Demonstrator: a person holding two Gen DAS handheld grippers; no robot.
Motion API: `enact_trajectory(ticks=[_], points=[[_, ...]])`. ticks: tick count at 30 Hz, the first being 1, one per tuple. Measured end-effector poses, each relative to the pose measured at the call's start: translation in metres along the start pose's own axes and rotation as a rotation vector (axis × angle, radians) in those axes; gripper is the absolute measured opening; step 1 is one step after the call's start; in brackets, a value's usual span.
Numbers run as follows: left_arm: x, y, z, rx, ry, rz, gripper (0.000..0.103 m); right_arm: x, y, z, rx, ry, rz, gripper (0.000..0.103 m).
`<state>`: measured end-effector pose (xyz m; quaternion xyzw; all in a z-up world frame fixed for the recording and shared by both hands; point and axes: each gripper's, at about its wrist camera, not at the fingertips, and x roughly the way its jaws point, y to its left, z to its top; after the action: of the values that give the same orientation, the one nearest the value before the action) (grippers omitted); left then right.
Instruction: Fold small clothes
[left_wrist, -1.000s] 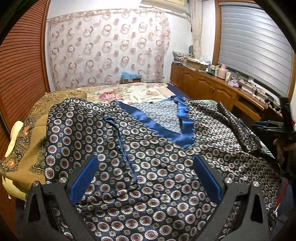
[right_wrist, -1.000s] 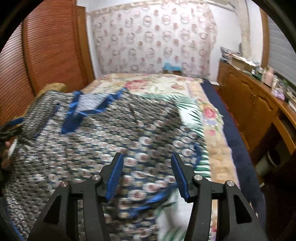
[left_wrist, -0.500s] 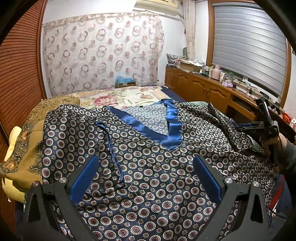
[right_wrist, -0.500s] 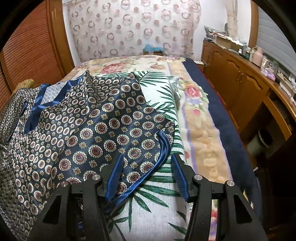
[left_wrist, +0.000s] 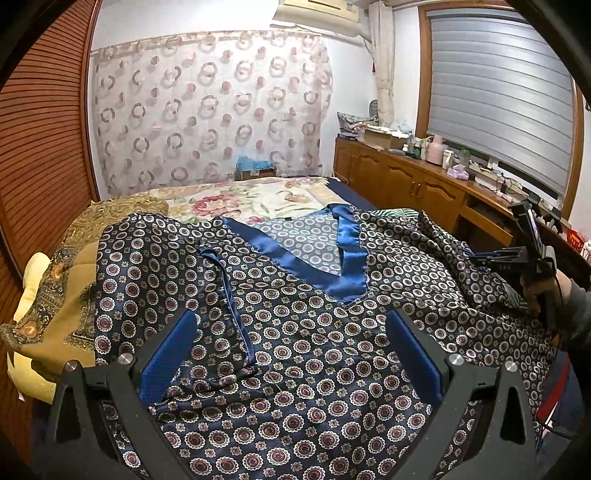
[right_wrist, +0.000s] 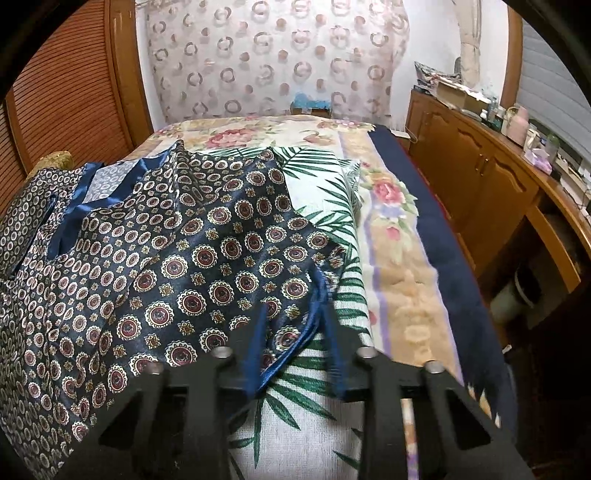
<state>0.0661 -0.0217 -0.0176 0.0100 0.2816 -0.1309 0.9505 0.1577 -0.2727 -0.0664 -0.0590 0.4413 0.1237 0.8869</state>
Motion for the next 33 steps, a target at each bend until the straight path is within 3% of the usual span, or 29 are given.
enact_trajectory(ticks=[2,4,14,22,29,33], points=[[0.000,0.001,0.000,-0.005,-0.002,0.003,0.103,0.001,0.001,0.003,0.002,0.003,-0.015,0.005],[0.000,0.003,-0.001,-0.010,-0.003,0.003,0.103,-0.001,0.005,0.007,-0.006,-0.013,0.001,0.004],[-0.003,0.012,-0.002,-0.031,-0.007,0.012,0.103,-0.049,0.065,0.043,-0.099,-0.206,0.117,0.003],[-0.005,0.016,-0.004,-0.040,-0.009,0.017,0.103,-0.059,0.123,0.061,-0.207,-0.212,0.189,0.004],[-0.006,0.023,-0.005,-0.052,-0.013,0.022,0.103,-0.042,0.116,0.069,-0.243,-0.161,0.154,0.030],[-0.006,0.025,-0.005,-0.057,-0.012,0.023,0.103,-0.032,0.103,0.072,-0.200,-0.145,0.143,0.037]])
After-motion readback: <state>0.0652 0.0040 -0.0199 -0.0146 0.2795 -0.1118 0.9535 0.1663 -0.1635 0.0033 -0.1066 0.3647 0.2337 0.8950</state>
